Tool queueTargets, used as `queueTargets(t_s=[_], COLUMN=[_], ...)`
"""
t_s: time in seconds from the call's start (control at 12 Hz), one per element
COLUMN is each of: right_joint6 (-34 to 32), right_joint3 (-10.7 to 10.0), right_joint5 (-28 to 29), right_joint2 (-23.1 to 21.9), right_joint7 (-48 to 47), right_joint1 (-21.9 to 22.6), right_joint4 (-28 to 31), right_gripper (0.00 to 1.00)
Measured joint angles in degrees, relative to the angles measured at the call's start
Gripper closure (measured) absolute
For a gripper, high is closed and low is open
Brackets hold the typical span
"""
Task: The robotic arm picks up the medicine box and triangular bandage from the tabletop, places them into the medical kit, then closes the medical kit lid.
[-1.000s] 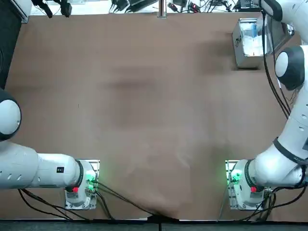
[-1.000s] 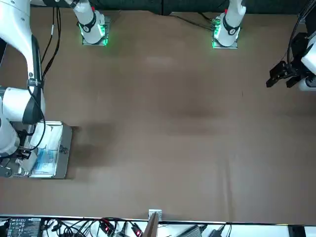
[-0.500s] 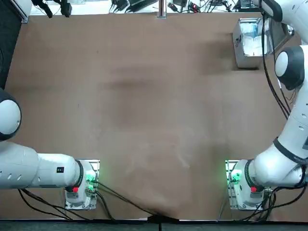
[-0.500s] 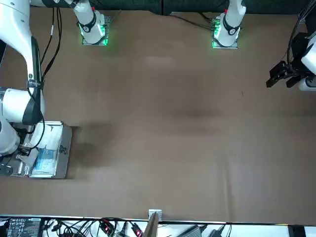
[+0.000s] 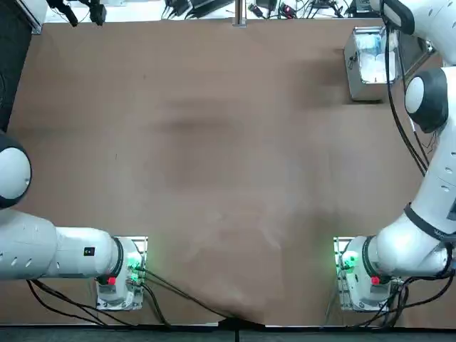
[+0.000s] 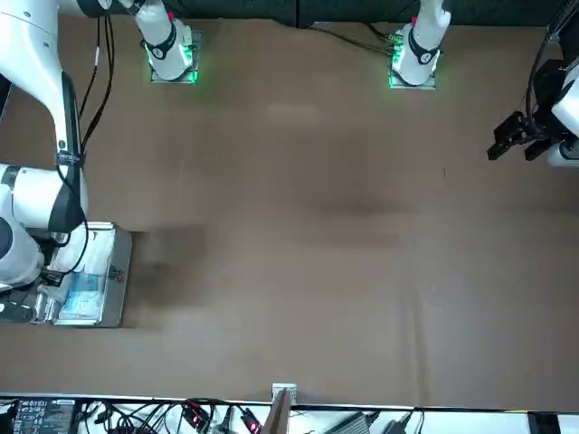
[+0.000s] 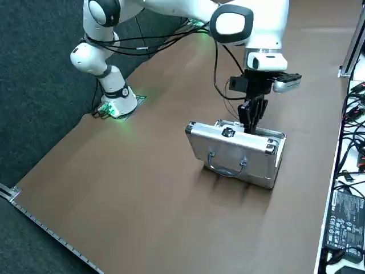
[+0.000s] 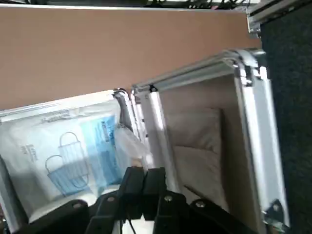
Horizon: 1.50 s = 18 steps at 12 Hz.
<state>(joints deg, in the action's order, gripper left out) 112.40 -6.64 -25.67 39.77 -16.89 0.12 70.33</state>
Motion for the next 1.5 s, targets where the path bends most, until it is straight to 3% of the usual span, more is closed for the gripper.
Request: queueTargets(t_s=[0.42, 1.08, 1.25, 1.5], right_joint6=[4.9, 3.0, -0.5, -7.8], right_joint3=[0.5, 0.7, 0.8, 0.9], right_joint5=[0.0, 0.2, 0.9, 7.1], right_joint2=[0.4, -0.1, -1.4, -6.1], right_joint7=[-2.9, -4.5, -0.4, 8.6], right_joint1=[0.6, 3.1, 3.1, 2.7], right_joint4=[0.0, -0.9, -1.6, -2.1], right_gripper=[0.87, 0.0, 0.0, 0.0])
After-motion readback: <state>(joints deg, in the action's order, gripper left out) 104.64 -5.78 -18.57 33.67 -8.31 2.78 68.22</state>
